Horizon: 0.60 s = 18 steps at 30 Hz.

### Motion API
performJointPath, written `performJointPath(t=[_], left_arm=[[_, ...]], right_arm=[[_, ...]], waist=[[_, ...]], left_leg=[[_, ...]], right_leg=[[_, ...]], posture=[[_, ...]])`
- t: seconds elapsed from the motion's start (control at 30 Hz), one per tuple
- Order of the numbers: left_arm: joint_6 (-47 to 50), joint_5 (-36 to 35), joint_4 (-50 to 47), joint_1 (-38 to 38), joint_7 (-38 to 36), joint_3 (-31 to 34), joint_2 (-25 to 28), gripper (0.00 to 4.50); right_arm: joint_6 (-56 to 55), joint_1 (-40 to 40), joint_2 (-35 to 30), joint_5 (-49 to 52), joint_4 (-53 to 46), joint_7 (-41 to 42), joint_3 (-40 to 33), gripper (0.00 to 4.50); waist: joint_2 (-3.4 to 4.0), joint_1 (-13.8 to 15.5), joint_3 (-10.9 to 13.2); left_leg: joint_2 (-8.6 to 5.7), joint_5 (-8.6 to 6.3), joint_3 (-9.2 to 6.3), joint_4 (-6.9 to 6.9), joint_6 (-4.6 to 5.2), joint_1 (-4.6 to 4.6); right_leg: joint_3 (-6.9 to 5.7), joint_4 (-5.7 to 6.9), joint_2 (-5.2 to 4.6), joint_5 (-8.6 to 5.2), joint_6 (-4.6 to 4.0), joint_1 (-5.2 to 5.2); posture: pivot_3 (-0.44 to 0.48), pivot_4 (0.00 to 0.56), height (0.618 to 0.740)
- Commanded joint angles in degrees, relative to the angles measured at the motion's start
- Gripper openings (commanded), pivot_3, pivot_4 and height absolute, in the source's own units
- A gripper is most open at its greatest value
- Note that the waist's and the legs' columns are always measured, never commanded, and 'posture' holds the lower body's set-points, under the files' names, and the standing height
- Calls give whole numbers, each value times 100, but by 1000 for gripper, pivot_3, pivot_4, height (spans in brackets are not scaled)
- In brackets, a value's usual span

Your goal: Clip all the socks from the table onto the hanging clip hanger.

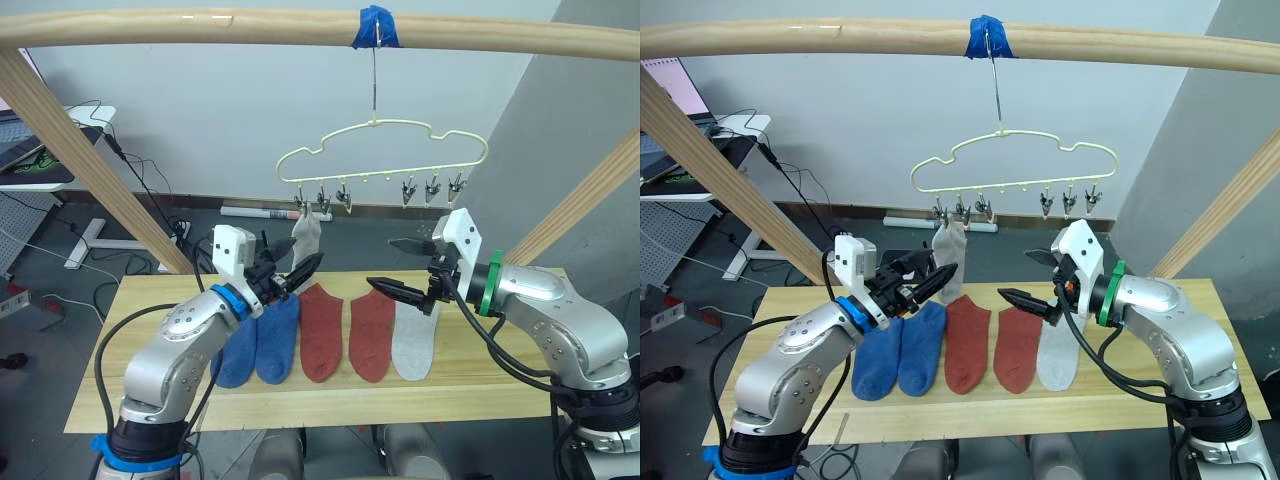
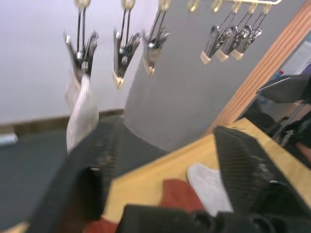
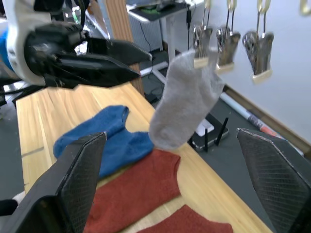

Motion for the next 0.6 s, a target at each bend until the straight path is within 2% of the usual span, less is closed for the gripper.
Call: performJointPath(t=[0.03, 0.17, 0.27, 0.4, 0.5, 0.6], left_arm=[[-729, 760, -58, -102, 272, -374, -304, 2799], [-1222, 1259, 145, -175, 572, -401, -620, 2799], [-1632, 1621, 333, -257, 608, -477, -701, 2799], [-1796, 1731, 552, -363, 716, -388, -877, 2799], [-1912, 1783, 634, -331, 792, -314, -960, 2238], [-1838, 1783, 757, -394, 848, -256, -1040, 1370]], right_arm=[[-441, 160, 44, -40, -300, -108, -161, 4500], [-837, 208, 525, 186, -433, -442, -495, 4500], [-1122, 210, 637, 39, -492, -537, -437, 4500], [-1302, 230, 746, -16, -497, -721, -369, 4500], [-1423, 349, 772, -109, -504, -749, -220, 4500], [-1454, 411, 825, -120, -525, -802, -120, 4500]], waist=[[-1, 6, -1], [-1, -16, -1], [-1, -20, -1], [-1, -14, -1], [-1, -15, -1], [-1, -20, -1]], left_leg=[[-1, 0, -1, 0, 0, 0], [0, 0, 1, 0, 0, 0], [1, 1, 1, 0, 1, 5], [0, 2, 2, 5, 3, 4], [0, 2, 1, 6, 3, 4], [1, 2, 1, 5, 3, 4]], right_leg=[[0, -3, 0, 0, 0, 2], [1, 0, 0, 1, 1, 0], [1, 5, 1, 2, -1, 1], [1, 4, 1, 5, -1, 3], [1, 4, 1, 6, 0, 4], [0, 5, 1, 6, 0, 3]], posture=[[-118, 204, 740], [-123, 203, 740], [-126, 200, 740], [-128, 197, 740], [-131, 195, 740], [-137, 196, 740]])
